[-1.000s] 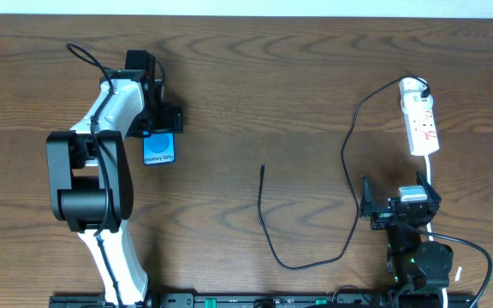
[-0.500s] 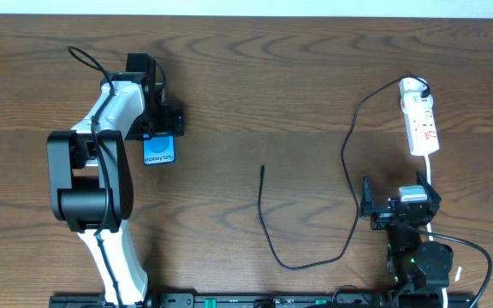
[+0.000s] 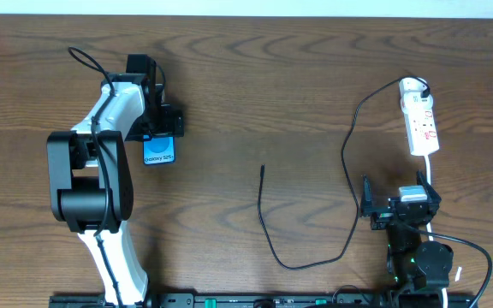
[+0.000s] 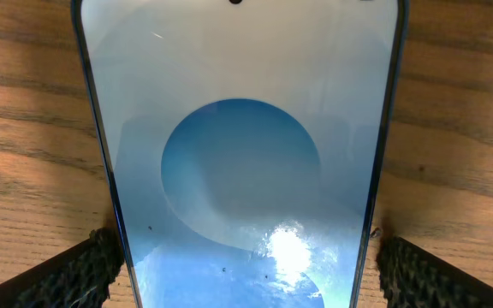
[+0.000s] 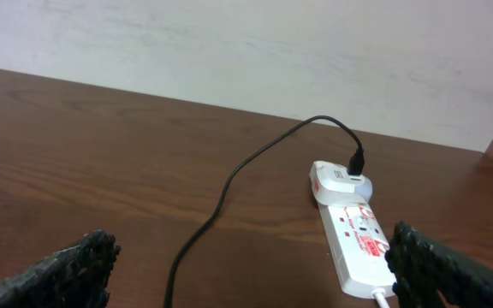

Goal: Plug charger to phone and switch on socket

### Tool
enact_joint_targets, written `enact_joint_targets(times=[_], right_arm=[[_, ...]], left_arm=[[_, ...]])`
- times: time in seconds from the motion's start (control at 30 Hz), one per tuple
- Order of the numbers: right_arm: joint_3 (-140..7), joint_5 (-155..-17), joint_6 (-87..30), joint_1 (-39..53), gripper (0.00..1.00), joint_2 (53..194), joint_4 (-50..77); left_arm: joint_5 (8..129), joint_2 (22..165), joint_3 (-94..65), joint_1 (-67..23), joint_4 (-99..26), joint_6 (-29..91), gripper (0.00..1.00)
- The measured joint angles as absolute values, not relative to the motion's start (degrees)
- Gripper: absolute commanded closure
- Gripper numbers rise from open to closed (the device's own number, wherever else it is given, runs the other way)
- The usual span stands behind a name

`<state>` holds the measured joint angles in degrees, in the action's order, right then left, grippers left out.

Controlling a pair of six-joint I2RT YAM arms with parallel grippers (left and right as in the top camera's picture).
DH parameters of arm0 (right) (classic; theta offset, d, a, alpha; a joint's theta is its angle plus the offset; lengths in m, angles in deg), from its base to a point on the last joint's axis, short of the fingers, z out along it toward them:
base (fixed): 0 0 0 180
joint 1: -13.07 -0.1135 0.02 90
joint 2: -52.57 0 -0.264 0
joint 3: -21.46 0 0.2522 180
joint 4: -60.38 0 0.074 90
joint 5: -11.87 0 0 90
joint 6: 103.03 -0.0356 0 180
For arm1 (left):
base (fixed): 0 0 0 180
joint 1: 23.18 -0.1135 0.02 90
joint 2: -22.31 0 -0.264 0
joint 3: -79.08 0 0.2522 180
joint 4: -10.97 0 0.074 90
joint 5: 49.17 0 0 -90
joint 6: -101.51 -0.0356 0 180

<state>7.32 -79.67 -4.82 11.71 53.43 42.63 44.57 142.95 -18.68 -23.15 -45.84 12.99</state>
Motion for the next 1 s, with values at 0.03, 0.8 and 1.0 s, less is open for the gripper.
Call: enact_joint_targets(times=[0.03,0.8,1.0], right_arm=[[7.32,-79.67,-4.82,11.71,0.01,53.43,42.63],[7.32,-79.67,-4.82,11.71,0.01,53.43,42.63],[7.32,-79.67,-4.82,11.71,0.01,53.43,42.63]], left_arm=[[44.60,142.95,-18.68,-23.15,-45.84,12.99,0.02],[44.60,142.95,-18.68,-23.13,-45.82,12.99,0.03],[44.57,142.95,-18.66,-23.13,-45.82,12.99,0.05]])
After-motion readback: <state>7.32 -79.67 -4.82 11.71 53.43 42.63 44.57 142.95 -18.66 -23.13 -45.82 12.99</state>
